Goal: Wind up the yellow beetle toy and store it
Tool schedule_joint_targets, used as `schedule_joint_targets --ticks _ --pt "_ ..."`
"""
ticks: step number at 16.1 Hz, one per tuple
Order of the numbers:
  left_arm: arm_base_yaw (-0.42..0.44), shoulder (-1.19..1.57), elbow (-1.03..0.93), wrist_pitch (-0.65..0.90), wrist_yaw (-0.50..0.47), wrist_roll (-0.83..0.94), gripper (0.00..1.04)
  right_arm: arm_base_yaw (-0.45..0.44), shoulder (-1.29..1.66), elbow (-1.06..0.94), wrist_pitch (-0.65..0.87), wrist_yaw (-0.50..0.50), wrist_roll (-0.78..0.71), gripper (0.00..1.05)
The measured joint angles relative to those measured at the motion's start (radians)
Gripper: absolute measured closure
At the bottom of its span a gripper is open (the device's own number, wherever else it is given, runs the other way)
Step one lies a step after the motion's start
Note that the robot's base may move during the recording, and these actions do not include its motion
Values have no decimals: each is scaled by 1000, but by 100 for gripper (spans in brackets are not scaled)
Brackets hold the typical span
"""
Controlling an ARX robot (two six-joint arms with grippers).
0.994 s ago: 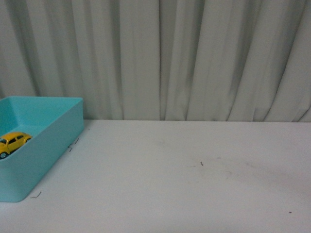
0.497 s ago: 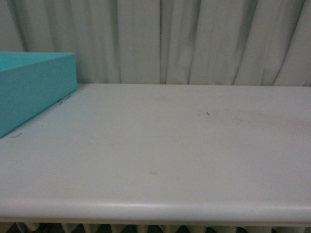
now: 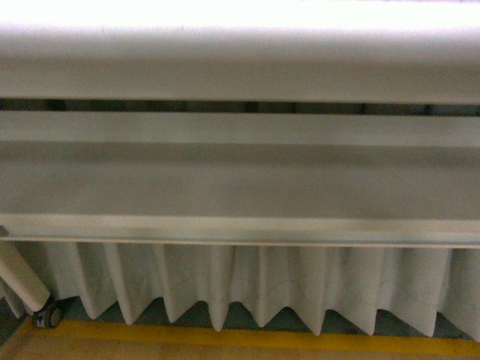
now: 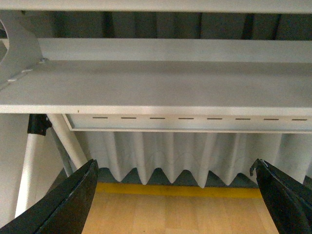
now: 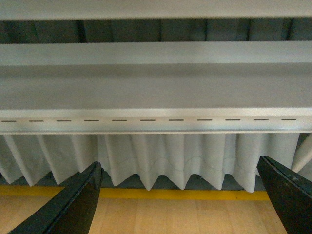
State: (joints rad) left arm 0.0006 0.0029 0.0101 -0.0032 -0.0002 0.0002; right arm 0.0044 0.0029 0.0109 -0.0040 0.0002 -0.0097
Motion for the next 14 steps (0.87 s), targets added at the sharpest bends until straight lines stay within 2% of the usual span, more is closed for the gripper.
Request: schedule_joint_targets --ticks 14 --pt "0 0 0 -2 0 0 7 0 0 0 0 0 0 6"
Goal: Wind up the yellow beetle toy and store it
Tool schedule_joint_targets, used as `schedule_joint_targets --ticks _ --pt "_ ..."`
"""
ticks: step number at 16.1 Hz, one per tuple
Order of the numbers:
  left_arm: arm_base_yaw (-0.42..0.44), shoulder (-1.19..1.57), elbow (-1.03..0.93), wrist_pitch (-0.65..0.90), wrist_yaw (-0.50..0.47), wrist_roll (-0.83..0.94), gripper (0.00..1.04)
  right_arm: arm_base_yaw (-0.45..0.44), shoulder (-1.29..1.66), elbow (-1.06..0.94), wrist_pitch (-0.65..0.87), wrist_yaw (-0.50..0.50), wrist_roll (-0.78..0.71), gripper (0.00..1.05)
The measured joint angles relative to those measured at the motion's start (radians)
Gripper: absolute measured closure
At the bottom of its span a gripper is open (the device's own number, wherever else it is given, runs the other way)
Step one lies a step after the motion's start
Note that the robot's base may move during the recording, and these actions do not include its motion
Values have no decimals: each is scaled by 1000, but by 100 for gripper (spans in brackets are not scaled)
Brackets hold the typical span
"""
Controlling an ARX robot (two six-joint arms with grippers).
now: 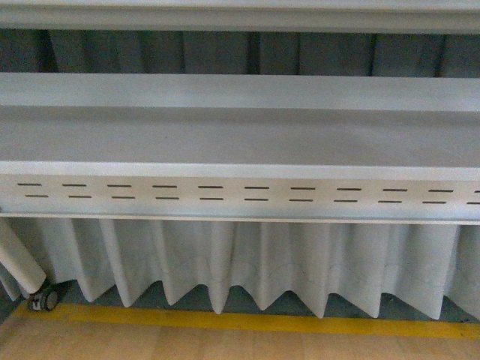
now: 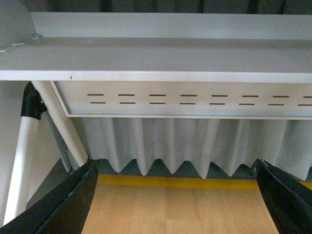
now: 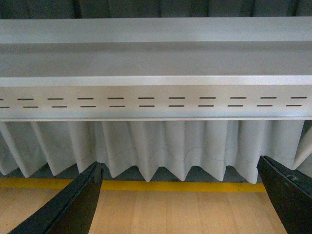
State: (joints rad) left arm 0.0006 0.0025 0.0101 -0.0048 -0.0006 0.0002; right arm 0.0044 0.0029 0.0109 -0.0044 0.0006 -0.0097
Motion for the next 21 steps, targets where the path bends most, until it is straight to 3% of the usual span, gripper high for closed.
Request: schedule_joint_targets --ticks 21 --pt "0 0 0 0 0 0 7 0 0 0 0 0 0 6"
